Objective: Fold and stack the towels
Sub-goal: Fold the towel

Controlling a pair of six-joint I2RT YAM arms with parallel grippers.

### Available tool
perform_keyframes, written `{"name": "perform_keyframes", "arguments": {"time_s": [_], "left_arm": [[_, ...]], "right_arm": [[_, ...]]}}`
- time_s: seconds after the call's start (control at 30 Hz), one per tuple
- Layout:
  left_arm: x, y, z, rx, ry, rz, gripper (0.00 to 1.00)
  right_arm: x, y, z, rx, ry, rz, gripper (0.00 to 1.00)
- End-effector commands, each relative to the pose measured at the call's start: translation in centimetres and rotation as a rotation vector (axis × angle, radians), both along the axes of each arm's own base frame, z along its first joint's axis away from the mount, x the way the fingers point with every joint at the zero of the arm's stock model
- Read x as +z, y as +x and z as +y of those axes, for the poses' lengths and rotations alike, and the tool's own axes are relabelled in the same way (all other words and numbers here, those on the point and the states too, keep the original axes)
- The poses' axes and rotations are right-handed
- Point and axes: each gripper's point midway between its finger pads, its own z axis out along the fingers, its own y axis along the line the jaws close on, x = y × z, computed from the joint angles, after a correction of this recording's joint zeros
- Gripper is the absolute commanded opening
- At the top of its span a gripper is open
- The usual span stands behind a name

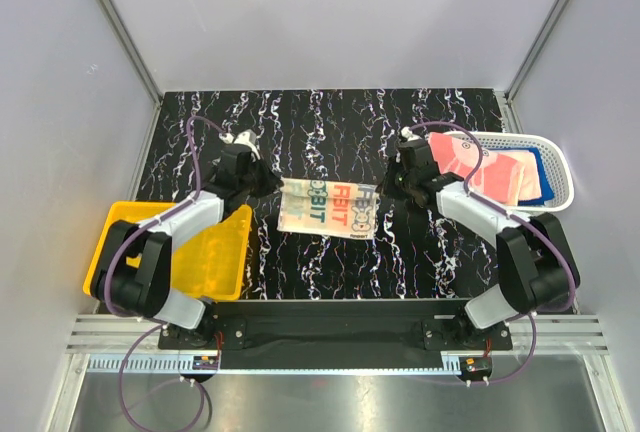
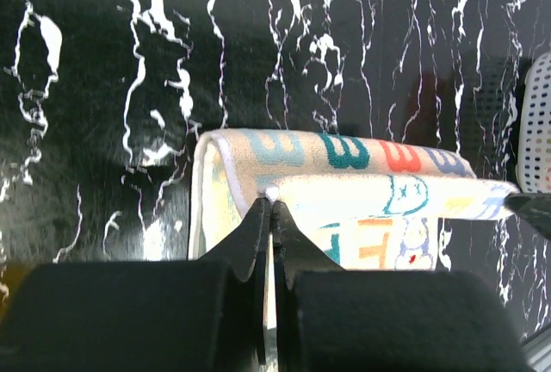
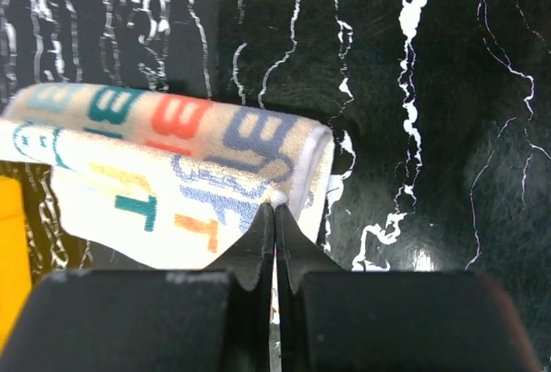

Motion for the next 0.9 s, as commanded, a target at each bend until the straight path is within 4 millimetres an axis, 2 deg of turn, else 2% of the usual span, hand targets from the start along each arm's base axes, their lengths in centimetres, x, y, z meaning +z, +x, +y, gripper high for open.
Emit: {"name": "perform_keyframes", "arguments": {"time_s": [0.0,0.17,0.6,0.87], "left_arm": [[1.8,0.0,0.2,0.0,0.003,-0.077,0.0],[1.2,-1.3,0.0,-0.01,0.01,-0.054,0.0],[-1.6,-4.3,0.4,-0.022,0.063,0.022,0.0],[-0.2,-4.3,0.6,-0.017,0.071,0.004,0.0]], "right_arm": [[2.8,-0.1,0.1,-0.012,0.026,-0.072,0.0],[2.6,-1.2,0.4,-0.007,0.043,-0.049,0.0],[0.3,-4.6,1.0,0.013,0.055,0.001,0.0],[1.0,-5.2,0.4,0.003,0.048,-0.012,0.0]]}}
